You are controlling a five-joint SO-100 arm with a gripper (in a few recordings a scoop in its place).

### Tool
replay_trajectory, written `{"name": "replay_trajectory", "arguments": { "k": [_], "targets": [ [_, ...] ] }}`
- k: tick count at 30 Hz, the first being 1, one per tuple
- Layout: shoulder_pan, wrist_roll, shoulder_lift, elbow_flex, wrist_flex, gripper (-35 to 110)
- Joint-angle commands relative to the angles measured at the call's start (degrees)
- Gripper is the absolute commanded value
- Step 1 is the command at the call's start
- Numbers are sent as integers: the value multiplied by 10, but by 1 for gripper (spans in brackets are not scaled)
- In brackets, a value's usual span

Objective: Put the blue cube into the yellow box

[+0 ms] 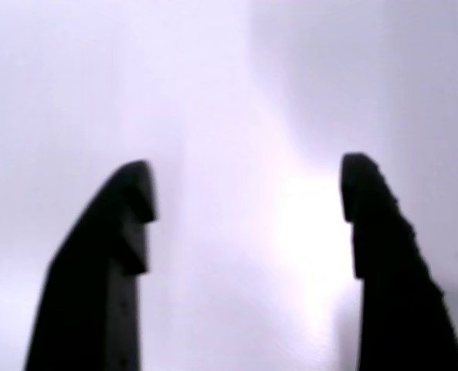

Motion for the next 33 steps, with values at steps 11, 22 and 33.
{"name": "replay_trajectory", "arguments": {
  "k": [11, 22, 33],
  "targets": [
    [-149, 45, -252, -359, -61, 46],
    [-297, 33, -407, -416, -172, 47],
    [-381, 52, -577, -548, -185, 49]
  ]
}}
